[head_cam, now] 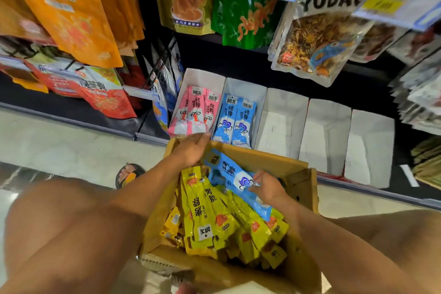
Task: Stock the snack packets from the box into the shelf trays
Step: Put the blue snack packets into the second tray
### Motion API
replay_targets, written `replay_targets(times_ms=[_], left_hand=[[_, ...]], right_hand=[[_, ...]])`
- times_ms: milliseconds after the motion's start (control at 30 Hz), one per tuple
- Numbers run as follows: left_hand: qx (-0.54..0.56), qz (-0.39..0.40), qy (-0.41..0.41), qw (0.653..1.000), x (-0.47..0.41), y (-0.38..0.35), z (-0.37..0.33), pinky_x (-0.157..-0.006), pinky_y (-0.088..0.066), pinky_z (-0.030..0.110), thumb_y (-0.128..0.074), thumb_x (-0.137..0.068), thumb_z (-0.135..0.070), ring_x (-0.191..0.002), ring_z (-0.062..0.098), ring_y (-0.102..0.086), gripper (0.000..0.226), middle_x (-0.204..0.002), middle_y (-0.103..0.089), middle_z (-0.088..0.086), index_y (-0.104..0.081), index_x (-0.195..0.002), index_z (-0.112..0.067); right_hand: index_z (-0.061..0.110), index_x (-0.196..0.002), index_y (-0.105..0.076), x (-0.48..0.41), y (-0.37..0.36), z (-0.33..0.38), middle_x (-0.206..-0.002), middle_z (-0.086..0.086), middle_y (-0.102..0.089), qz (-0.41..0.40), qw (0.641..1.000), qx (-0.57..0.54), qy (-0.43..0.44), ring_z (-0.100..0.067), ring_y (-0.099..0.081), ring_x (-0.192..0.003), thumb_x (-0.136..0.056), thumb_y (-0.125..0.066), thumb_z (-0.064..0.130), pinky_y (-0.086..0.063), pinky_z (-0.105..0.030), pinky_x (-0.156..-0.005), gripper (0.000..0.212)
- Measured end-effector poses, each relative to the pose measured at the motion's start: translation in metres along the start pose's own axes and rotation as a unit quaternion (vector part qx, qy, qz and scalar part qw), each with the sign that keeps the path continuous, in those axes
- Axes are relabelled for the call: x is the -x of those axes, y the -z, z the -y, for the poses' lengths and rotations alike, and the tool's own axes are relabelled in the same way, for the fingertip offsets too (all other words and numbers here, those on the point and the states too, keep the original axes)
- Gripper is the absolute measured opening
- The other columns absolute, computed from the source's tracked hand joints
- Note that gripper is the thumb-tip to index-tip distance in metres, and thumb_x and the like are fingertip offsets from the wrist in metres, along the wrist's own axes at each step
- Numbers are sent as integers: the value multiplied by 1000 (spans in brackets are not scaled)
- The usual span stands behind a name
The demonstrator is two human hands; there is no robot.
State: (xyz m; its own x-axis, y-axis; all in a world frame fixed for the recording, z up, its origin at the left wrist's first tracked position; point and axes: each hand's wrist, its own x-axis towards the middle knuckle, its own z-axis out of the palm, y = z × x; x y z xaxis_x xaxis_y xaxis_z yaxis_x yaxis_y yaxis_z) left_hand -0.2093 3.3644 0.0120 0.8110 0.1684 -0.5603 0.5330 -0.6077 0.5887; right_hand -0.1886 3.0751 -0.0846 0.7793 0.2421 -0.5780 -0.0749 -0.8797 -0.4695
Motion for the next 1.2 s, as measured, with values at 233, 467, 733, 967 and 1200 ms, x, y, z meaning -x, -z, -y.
replay_targets(times_ms=[233,467,733,967,1200], left_hand=[[202,-102,29,974,30,2,-20,-120,-27,40,-33,-104,-64,-149,30,-35,72,-164,-36,7,-36,-159,-17],[330,89,-29,939,62,25,-45,-106,-50,40,-77,-86,-54,-121,18,-65,52,-130,-70,-2,-68,-125,-21],[360,24,-77,929,77,38,-67,-76,-63,32,-71,-97,-23,-99,21,-76,27,-108,-79,5,-71,-120,-11],[320,-36,-46,946,61,46,-43,-76,-63,35,-67,-100,-19,-102,21,-74,28,-119,-75,6,-67,-127,-11],[273,-78,-19,959,40,50,-31,-73,-62,36,-66,-101,-17,-103,22,-70,29,-123,-71,7,-65,-129,-11]], right_hand=[[8,-100,-50,52,30,53,-84,-7,-58,-23,952,-306,2,-8,-55,-55,-87,-76,6,-46,-23,-50,28],[16,-107,-55,85,68,112,-87,1,-67,-17,915,-396,69,-9,-52,-60,-89,-76,21,-47,-24,-56,28],[12,-109,-56,91,88,156,-77,4,-66,-10,915,-380,135,-7,-52,-53,-90,-74,15,-44,-21,-49,26],[19,-108,-65,66,70,117,-109,0,-68,-39,941,-330,69,-10,-62,-66,-95,-67,23,-49,-24,-61,13],[11,-98,-65,27,18,30,-102,-12,-68,21,987,-159,-10,-16,-63,-69,-98,-55,14,-48,-22,-53,10]])
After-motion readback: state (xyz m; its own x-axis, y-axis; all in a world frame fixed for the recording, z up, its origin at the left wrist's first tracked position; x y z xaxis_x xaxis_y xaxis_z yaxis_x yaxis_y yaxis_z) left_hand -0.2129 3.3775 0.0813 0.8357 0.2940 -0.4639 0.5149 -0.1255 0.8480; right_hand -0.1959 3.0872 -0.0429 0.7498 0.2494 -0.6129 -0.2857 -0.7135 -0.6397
